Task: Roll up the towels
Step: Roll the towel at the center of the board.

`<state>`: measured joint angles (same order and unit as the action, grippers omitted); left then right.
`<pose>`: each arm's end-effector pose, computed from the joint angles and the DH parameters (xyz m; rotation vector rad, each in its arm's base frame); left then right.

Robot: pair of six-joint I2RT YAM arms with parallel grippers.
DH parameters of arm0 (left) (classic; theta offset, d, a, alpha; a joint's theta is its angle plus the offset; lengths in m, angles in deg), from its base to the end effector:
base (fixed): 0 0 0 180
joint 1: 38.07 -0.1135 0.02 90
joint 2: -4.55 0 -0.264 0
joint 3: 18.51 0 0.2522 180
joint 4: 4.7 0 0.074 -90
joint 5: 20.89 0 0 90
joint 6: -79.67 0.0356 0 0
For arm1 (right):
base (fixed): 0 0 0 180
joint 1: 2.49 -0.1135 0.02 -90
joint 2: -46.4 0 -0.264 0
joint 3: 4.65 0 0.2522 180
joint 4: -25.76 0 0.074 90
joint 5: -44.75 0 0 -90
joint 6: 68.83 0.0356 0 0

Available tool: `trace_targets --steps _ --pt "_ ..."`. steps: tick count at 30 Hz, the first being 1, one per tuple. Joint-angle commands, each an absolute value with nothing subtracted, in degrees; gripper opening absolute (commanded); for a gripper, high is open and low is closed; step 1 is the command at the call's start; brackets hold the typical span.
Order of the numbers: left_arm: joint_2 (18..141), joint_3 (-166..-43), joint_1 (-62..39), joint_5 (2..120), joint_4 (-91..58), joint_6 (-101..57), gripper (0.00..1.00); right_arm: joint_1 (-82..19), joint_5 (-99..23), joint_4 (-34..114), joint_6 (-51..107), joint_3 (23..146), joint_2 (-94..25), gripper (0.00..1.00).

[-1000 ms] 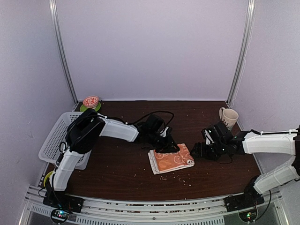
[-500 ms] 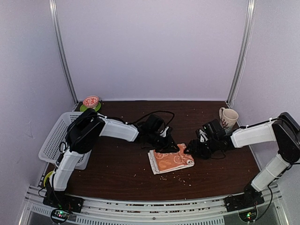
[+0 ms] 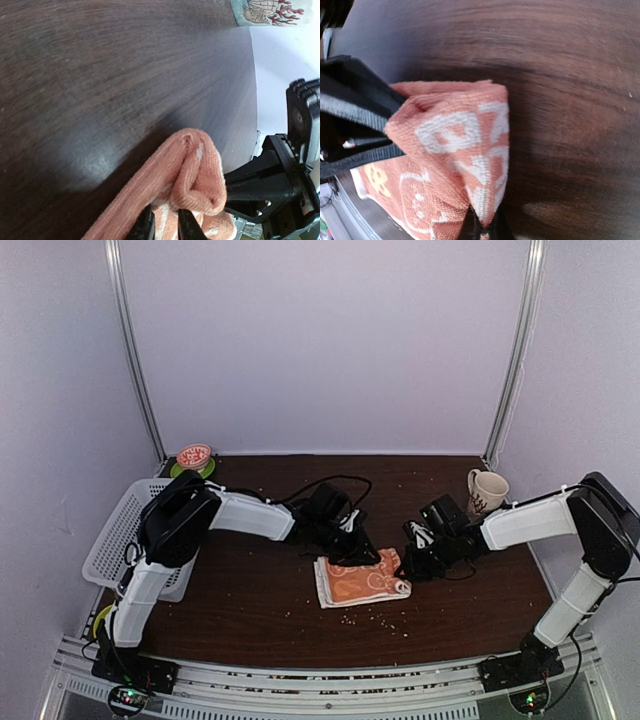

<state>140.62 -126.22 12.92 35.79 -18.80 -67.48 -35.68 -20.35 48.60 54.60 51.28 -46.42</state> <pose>0.3049 -0.4075 0.1068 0.2126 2.7453 -1.4529 0.2330 0.1703 0.1340 -0.1607 2.7888 0.9287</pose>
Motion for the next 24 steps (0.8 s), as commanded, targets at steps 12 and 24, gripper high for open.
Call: trace_targets --steps 12,24 --pt "128.36 -120.25 13.76 37.23 -19.84 -65.16 0.3 -42.18 -36.09 62.91 50.56 55.42 -45.42 0.0" --pt "137.24 -129.39 15.37 33.78 -16.19 -69.47 0.28 -42.4 -34.97 60.71 52.0 55.79 -46.01 0.0"
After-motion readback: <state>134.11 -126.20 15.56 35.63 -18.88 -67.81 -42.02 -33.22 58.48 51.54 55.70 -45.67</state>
